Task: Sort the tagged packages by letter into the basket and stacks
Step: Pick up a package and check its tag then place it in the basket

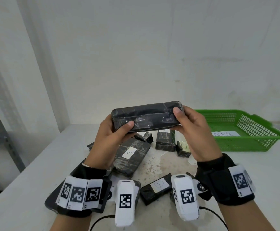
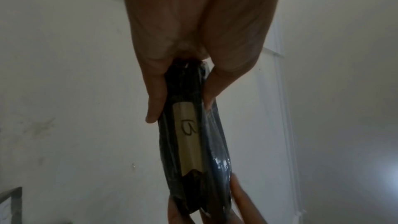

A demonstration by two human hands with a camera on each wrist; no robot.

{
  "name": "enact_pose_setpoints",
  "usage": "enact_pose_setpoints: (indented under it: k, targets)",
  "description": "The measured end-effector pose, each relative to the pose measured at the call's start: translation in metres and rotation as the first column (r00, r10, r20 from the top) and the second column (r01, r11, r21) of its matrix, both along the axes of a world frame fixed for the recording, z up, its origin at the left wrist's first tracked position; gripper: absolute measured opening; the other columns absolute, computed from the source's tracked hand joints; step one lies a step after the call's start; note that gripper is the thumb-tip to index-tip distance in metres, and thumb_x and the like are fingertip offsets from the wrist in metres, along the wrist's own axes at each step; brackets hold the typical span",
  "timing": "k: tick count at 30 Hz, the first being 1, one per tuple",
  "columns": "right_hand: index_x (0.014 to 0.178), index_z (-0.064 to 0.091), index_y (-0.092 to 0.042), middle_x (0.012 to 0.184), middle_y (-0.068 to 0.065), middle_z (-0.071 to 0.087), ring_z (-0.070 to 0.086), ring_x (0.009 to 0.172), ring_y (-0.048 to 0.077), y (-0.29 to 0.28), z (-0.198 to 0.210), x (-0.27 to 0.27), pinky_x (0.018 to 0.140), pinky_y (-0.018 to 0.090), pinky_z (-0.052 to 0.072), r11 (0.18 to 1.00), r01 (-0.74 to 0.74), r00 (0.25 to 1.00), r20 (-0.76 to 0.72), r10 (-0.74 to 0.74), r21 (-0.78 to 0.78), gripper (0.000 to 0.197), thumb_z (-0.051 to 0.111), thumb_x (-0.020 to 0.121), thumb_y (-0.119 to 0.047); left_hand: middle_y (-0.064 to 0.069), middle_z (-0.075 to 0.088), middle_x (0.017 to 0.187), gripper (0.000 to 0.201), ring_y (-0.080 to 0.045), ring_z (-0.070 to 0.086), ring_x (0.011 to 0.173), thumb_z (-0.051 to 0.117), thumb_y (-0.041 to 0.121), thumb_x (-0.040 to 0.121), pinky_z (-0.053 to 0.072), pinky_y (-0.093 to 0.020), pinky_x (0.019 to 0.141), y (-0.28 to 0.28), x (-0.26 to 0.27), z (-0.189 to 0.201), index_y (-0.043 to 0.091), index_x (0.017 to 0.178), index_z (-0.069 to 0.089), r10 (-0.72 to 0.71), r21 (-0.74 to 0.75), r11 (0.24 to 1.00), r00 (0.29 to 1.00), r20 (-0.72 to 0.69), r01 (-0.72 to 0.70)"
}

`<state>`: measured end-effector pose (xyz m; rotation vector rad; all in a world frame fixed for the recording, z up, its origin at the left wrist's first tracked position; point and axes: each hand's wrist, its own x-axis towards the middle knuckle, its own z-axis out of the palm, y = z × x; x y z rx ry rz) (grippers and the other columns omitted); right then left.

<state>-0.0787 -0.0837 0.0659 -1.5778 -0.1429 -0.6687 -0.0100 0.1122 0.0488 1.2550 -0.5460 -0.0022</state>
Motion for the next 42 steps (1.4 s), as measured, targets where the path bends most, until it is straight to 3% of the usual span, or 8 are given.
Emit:
enact_pose_setpoints:
  k: [5, 9, 16, 22, 25, 30, 35, 42]
  targets:
    - [0.104, 0.071, -0.014, 0.101, -0.003, 0.076, 0.07, 0.099, 0.011, 0.003, -0.003, 0.002, 0.092, 0.026, 0.053, 0.994, 0.081, 0.997, 0.024, -0.08, -0.073, 0.02, 0.068, 0.088, -0.026, -0.009, 0.073, 0.111, 0.022, -0.022, 0.071, 0.104, 0.059, 0.001, 0.094, 0.058, -0.028, 0.084, -0.001, 0.0, 0.0, 0.006, 0.115, 0.06, 0.046, 0.044, 0.998, 0.998, 0.049, -0.048]
    - [0.1, 0.071, -0.014, 0.1, 0.002, 0.076, 0.071, 0.098, 0.016, 0.003, -0.009, 0.006, 0.094, 0.037, 0.054, 0.991, 0.125, 0.992, 0.01, -0.125, -0.044, 0.014, 0.067, 0.09, -0.024, -0.003, 0.075, 0.108, 0.037, -0.017, 0.072, 0.101, 0.071, 0.025, 0.081, 0.058, -0.028, 0.084, -0.001, -0.008, 0.005, 0.011, 0.114, 0.062, 0.033, 0.091, 0.995, 0.997, 0.076, -0.04]
    - [0.106, 0.068, -0.018, 0.102, -0.006, 0.075, 0.069, 0.096, 0.004, 0.006, -0.007, 0.001, 0.083, 0.015, 0.052, 0.997, 0.063, 0.998, -0.029, -0.064, -0.037, 0.03, 0.074, 0.08, -0.034, -0.008, 0.073, 0.113, 0.029, -0.02, 0.071, 0.103, 0.065, 0.01, 0.093, 0.06, -0.034, 0.086, -0.008, -0.006, 0.002, 0.005, 0.121, 0.059, 0.09, 0.101, 0.991, 0.996, 0.02, -0.092]
    - [0.104, 0.069, -0.016, 0.101, -0.003, 0.075, 0.07, 0.096, 0.009, 0.009, -0.016, 0.005, 0.091, 0.03, 0.055, 0.979, 0.2, 0.98, 0.011, -0.2, -0.031, 0.024, 0.078, 0.082, -0.019, 0.001, 0.076, 0.102, 0.035, -0.011, 0.073, 0.096, 0.069, 0.029, 0.085, 0.059, -0.025, 0.078, -0.009, -0.015, 0.007, 0.012, 0.114, 0.064, 0.037, 0.116, 0.992, 0.999, 0.037, -0.041]
    - [0.106, 0.069, -0.015, 0.101, -0.003, 0.076, 0.071, 0.096, 0.009, 0.012, -0.017, 0.005, 0.093, 0.034, 0.055, 0.987, 0.16, 0.987, -0.029, -0.161, -0.025, 0.027, 0.078, 0.082, -0.021, -0.005, 0.074, 0.107, 0.028, -0.017, 0.072, 0.099, 0.067, 0.019, 0.091, 0.06, -0.028, 0.078, -0.007, -0.013, 0.004, 0.007, 0.116, 0.062, 0.11, 0.122, 0.986, 0.993, 0.044, -0.114]
    - [0.114, 0.064, -0.015, 0.108, -0.005, 0.074, 0.069, 0.101, 0.007, 0.017, -0.015, 0.002, 0.088, 0.027, 0.055, 0.992, 0.123, 0.99, -0.061, -0.124, -0.016, 0.054, 0.087, 0.068, -0.032, -0.008, 0.072, 0.111, 0.026, -0.02, 0.071, 0.102, 0.064, 0.013, 0.094, 0.061, -0.031, 0.079, -0.009, -0.011, 0.002, 0.005, 0.118, 0.061, 0.159, 0.145, 0.976, 0.986, 0.05, -0.164]
    - [0.112, 0.063, -0.013, 0.104, -0.003, 0.074, 0.07, 0.096, 0.008, 0.018, -0.019, 0.005, 0.088, 0.032, 0.057, 0.971, 0.236, 0.971, -0.02, -0.237, -0.042, 0.053, 0.089, 0.067, -0.022, -0.003, 0.074, 0.108, 0.027, -0.019, 0.071, 0.102, 0.07, 0.021, 0.09, 0.058, -0.039, 0.086, -0.01, -0.02, 0.004, 0.012, 0.115, 0.063, 0.144, 0.145, 0.977, 0.987, 0.07, -0.153]
    - [0.115, 0.061, -0.013, 0.107, -0.002, 0.074, 0.07, 0.099, 0.009, 0.022, -0.018, 0.002, 0.087, 0.029, 0.056, 0.993, 0.121, 0.992, -0.026, -0.121, 0.006, 0.059, 0.09, 0.065, -0.022, -0.005, 0.074, 0.107, 0.024, -0.02, 0.072, 0.101, 0.068, 0.012, 0.092, 0.06, -0.041, 0.086, -0.007, -0.023, 0.004, 0.009, 0.115, 0.063, 0.171, 0.136, 0.974, 0.983, 0.067, -0.178]
